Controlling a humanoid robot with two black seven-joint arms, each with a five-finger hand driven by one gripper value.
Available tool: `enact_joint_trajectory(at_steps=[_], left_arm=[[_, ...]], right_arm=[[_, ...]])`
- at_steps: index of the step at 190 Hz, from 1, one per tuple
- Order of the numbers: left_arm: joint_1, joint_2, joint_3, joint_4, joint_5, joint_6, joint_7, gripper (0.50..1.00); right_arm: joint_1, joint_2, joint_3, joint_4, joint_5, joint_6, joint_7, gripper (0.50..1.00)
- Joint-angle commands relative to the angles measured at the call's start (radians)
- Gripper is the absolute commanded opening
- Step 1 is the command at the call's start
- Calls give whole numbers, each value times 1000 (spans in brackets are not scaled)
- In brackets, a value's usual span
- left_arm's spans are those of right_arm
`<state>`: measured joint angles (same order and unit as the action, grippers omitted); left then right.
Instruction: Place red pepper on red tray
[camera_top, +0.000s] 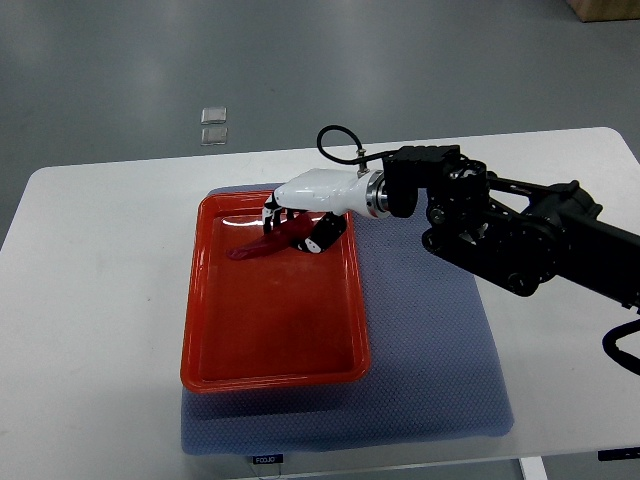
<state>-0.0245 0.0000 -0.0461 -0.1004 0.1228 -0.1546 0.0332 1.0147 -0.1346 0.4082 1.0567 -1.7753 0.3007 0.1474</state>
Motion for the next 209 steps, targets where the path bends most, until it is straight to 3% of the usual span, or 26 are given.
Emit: enact_joint_trajectory(at_steps=[1,40,88,122,171,209], left_arm=[[0,0,0,-1,0,1,-1,1000],[0,0,0,-1,0,1,-1,1000],[0,0,0,1,0,0,1,1000],[0,0,0,-1,0,0,-1,1000],[0,0,0,-1,0,0,-1,1000],[0,0,0,-1,0,0,-1,1000]], right_arm=[[-12,49,-29,0,-55,-2,9,554],[-59,84,-32,-9,-125,-3,8,582],[-71,96,-31,-58,-124,-51,1,719],[-71,96,-31,-67,-121,-92,1,782],[-71,44,38,-73,-46,-112,1,795],[-79,-53,149,-75,247,-100,-5,797]])
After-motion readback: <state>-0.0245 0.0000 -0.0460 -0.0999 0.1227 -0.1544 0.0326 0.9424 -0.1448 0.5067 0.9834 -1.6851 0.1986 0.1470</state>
